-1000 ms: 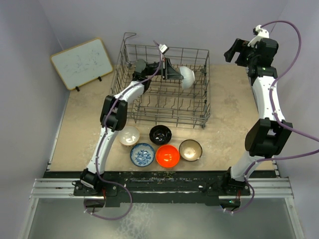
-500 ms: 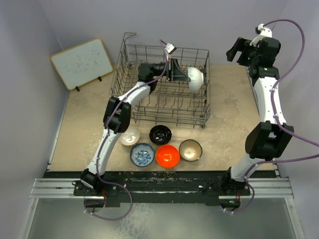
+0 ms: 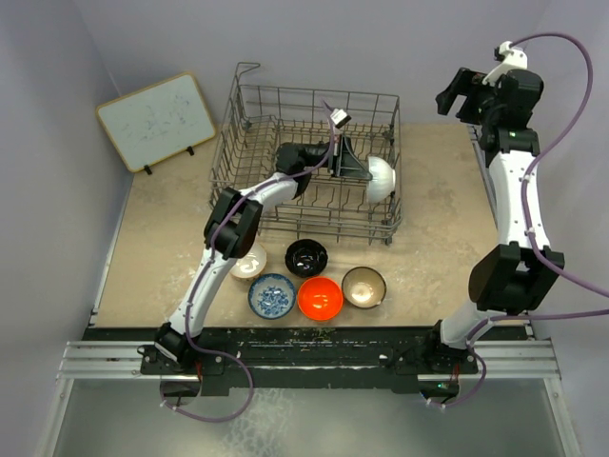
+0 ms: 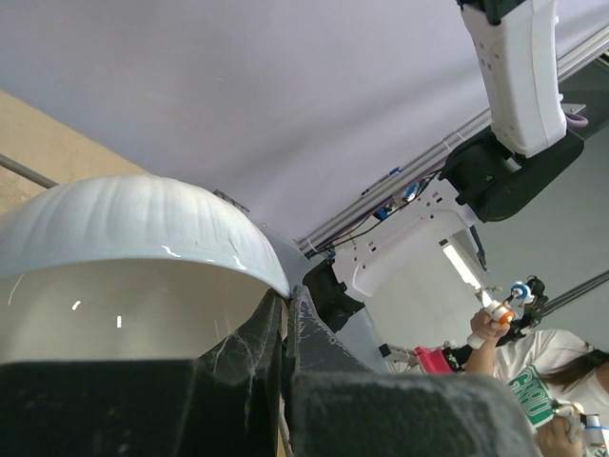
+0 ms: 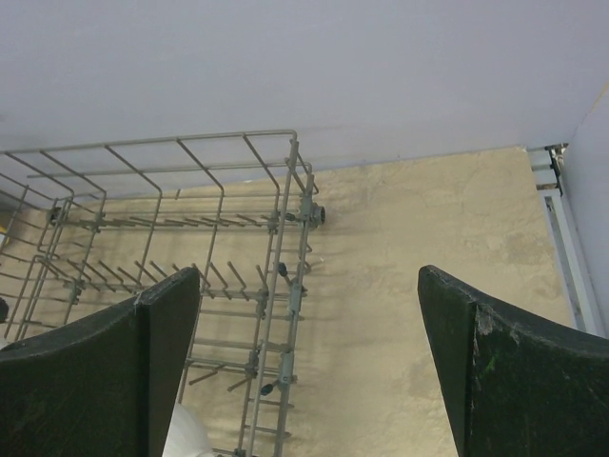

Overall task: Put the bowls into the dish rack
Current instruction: Place the bowl in the dish rack.

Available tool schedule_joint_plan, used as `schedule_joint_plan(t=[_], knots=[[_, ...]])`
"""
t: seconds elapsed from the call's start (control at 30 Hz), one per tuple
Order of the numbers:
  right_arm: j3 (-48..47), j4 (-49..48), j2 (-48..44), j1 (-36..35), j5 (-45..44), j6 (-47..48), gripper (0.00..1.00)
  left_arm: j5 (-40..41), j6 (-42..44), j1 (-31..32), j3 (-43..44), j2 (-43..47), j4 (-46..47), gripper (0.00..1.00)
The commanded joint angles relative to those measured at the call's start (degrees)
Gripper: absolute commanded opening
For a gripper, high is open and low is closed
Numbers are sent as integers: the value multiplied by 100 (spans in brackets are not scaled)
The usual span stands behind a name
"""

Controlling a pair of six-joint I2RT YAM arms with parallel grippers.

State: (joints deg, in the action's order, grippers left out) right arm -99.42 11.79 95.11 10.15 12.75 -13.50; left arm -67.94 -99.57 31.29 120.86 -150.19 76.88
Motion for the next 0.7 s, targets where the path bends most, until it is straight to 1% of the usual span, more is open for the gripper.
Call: schedule_joint_plan(t=[0.0,0.23,0.4,0.67], knots=[[-210,-92,-262,20,-45,56,98,351,-7,35,5,406,373,0],[-197,-107,-222,21,-35,59,98,342,252,26,-292,302,93,0],[-183,-98,-229,22,-100,103,98,406,149,14,-352,72,199,0],[-131,-151,-230,22,-64,95,98,357,356,-161,-915,86,43,0]])
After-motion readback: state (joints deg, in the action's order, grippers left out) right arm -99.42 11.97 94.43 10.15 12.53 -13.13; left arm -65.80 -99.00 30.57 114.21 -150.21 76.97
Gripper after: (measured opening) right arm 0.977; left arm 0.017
